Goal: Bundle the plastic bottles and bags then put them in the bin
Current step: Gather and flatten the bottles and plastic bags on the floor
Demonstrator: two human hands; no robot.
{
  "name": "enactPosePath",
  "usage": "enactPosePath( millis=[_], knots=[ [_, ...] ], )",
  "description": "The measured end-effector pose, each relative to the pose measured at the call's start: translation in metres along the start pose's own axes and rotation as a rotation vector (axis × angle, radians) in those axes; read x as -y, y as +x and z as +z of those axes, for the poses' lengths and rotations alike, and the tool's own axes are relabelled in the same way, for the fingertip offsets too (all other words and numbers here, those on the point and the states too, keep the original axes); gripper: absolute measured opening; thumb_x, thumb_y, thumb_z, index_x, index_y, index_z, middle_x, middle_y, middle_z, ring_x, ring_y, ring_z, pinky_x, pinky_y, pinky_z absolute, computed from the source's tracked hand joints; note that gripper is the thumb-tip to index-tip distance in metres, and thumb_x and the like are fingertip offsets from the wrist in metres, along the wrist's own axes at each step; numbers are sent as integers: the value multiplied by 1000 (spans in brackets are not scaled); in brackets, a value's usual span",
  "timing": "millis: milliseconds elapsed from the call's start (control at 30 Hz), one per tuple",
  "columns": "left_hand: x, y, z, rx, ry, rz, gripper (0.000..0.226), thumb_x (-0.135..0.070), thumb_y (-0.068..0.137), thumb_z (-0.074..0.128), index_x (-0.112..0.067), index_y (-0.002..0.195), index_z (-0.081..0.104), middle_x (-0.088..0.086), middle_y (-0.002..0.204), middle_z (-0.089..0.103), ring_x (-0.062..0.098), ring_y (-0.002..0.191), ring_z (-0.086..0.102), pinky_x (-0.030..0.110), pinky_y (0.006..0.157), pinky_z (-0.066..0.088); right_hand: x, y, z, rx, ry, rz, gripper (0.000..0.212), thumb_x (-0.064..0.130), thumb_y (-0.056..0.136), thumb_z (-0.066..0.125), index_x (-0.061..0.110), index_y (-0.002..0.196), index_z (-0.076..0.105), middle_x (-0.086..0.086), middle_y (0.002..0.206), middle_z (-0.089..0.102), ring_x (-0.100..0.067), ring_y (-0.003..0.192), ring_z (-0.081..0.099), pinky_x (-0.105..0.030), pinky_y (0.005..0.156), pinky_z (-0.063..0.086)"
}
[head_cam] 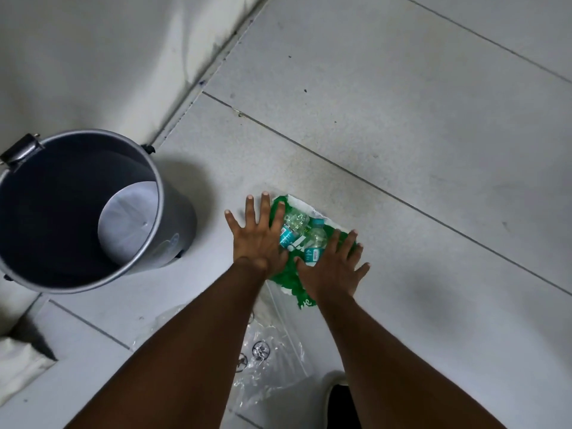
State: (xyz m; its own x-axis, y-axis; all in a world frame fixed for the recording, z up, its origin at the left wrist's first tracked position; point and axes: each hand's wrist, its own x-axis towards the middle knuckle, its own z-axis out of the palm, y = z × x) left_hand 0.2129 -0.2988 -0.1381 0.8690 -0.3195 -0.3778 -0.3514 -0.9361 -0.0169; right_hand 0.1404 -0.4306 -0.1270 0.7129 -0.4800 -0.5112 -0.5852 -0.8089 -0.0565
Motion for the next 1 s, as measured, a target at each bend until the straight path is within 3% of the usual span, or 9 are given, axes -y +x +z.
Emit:
enactPosePath(
  millis=[100,200,300,433,567,767,1000],
  knots=[
    [-6,10,3,66,-57,43,111,-73,74,52,-31,149,-17,11,159,-21,44,144,-8,76,105,14,-8,7,5,45,65,27,118,78,70,57,25,152,-9,-14,161,-19,-45,146,-3,-70,110,13],
    [-15,15,12,141,-179,36,114,-68,72,62,-35,149,-15,10,157,-28,44,136,23,65,97,39,-16,15,11,90,199,67,117,70,71,67,30,152,-7,-14,160,-22,-49,140,22,-61,104,38],
    [-25,12,19,136,-299,-37,114,-57,73,72,-36,150,-9,9,155,-32,38,119,43,53,88,50,-20,21,16,113,272,99,114,60,73,74,32,153,-3,-16,161,-13,-47,132,38,-52,96,46],
    [-36,3,19,101,-334,-93,113,-44,72,79,-36,151,-1,15,159,-12,36,121,42,48,97,45,-20,23,21,91,265,97,106,44,75,78,31,152,7,-17,158,7,-39,122,51,-48,90,54],
    [-40,-17,-2,24,-363,-122,107,-40,71,78,-32,151,8,17,156,8,35,123,40,48,99,40,-17,11,2,20,232,41,100,37,75,78,28,151,14,-14,148,21,-32,116,50,-43,79,54],
    [-29,-92,-60,-89,-453,-332,93,-39,75,70,-28,150,18,16,156,16,32,116,44,46,94,43,3,-43,-52,-13,131,-147,95,40,79,73,27,150,11,-11,152,16,-34,118,47,-46,77,57],
    [-1,-214,-40,9,-477,-701,90,-60,77,65,-22,148,24,17,154,23,36,117,44,50,91,45,42,-148,-32,123,-42,-389,88,45,87,61,25,152,6,-13,158,12,-31,119,45,-44,80,56]
  ],
)
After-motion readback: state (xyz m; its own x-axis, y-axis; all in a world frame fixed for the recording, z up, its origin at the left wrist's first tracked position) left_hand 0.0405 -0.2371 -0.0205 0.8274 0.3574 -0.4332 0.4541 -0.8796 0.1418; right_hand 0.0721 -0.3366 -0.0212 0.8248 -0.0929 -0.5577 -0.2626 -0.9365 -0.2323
